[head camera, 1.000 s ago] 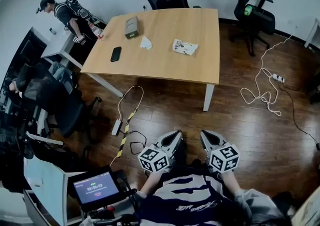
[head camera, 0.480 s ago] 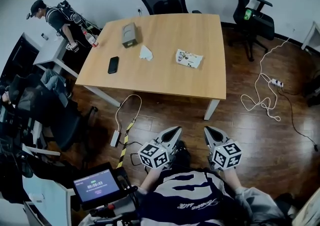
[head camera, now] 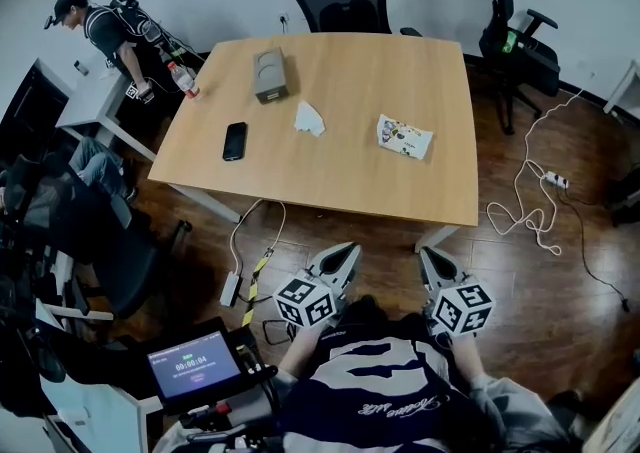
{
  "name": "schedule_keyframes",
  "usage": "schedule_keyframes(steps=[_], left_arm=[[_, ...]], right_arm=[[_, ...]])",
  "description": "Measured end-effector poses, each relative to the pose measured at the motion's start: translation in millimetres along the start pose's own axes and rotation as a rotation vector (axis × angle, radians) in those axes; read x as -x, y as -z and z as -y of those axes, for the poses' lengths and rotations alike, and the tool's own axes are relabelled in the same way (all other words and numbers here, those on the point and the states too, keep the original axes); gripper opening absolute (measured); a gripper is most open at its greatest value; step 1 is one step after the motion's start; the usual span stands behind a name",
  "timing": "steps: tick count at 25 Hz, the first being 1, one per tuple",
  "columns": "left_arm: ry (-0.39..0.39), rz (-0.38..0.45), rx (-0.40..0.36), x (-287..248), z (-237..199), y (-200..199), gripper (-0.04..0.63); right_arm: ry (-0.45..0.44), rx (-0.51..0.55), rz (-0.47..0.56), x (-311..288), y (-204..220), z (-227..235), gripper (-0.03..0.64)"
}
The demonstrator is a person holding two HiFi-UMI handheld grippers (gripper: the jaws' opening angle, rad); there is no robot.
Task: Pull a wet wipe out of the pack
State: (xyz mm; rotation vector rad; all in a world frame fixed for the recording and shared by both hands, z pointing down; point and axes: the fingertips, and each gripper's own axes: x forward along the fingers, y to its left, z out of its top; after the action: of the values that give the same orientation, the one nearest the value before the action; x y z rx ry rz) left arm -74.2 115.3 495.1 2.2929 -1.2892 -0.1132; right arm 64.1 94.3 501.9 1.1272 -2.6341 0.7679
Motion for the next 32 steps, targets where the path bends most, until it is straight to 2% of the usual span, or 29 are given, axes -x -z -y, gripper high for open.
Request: schedule_keyframes(steps=[8, 16, 20, 24, 28, 32], left_arm=[[0.019, -0.028, 0.065, -20.6, -27.5, 0.9, 0.003], [-0.062, -0.025, 0.089, -48.4, -76.2, -15.4, 0.003], [-0.100, -0.019, 0.092, -79.6, -97.5, -29.5, 0.003], [-0.089, -0.017, 0.079, -131.3, -107.4, -49.3, 0.003], [-0.047, -0.079, 0.046, -187.5, -110.9, -49.7, 0.003], [-0.051, -0.125, 0.027, -219.6, -124.7, -48.6, 0.003]], right_arm=[[0.043, -0.007, -0.042, -31.5, -12.7, 18.1, -0.003], [-0.021, -0.011, -0.077, -94.2, -29.6, 40.5, -0.003], [-0.063, 0.017, -0.092, -127.0, -52.6, 61.4, -0.003], [-0.112, 0.044, -0.087, -157.8, -86.1, 81.8, -0.003], [-0.144, 0.042, -0.105, -188.5, -103.3, 107.8, -0.003], [-0.177, 0.035, -0.128, -211.8, -109.6, 125.1, -0.003]])
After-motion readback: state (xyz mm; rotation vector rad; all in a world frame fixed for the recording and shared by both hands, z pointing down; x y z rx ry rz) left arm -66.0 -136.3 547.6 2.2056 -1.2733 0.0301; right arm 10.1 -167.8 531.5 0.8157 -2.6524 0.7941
